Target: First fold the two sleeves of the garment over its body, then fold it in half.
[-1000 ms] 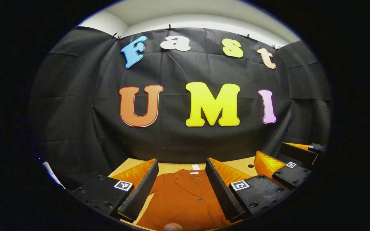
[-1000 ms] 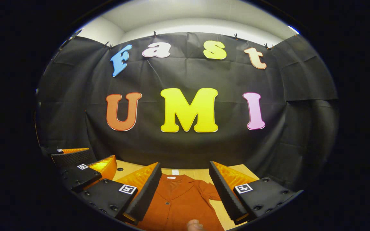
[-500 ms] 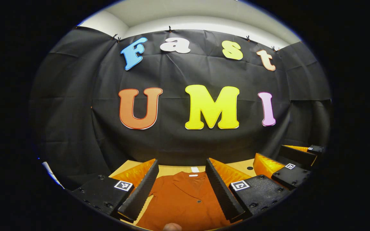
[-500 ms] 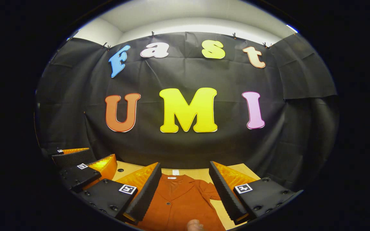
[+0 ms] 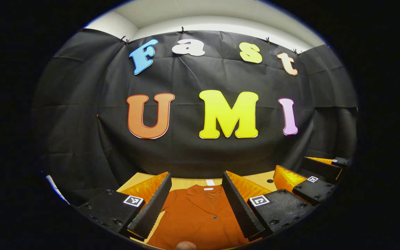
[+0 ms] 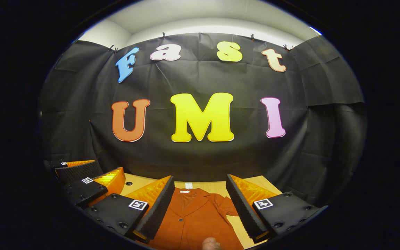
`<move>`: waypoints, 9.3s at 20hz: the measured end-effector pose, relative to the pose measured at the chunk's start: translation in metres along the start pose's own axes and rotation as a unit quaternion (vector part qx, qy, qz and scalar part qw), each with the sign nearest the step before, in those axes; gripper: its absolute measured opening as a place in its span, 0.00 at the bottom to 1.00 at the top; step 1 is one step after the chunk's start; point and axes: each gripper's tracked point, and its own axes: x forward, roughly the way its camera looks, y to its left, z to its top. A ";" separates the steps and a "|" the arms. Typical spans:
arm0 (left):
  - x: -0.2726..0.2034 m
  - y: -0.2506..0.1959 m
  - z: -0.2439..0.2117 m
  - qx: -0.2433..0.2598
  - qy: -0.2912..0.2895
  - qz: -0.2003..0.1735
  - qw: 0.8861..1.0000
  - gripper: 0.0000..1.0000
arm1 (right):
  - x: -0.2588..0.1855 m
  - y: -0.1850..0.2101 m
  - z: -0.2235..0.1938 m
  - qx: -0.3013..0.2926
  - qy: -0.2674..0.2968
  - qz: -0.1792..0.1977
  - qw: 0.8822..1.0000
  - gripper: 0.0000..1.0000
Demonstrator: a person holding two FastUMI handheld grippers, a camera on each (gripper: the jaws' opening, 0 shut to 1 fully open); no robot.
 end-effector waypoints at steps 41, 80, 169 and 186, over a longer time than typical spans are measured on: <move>-0.038 -0.057 -0.126 -0.023 0.167 0.086 0.982 0.97 | 0.168 -0.453 -0.301 0.075 0.446 -0.139 0.881 0.95; -0.081 -0.020 -0.139 -0.035 0.204 0.178 0.962 0.96 | 0.173 -0.467 -0.371 0.264 0.563 -0.129 0.773 0.07; 0.029 0.419 -0.374 -0.292 0.501 0.290 0.761 0.98 | 0.050 -0.033 -0.306 0.114 0.563 0.093 0.813 0.98; 0.035 0.417 -0.387 -0.300 0.578 0.286 0.703 0.95 | -0.027 -0.138 -0.331 0.202 0.562 0.011 0.802 0.98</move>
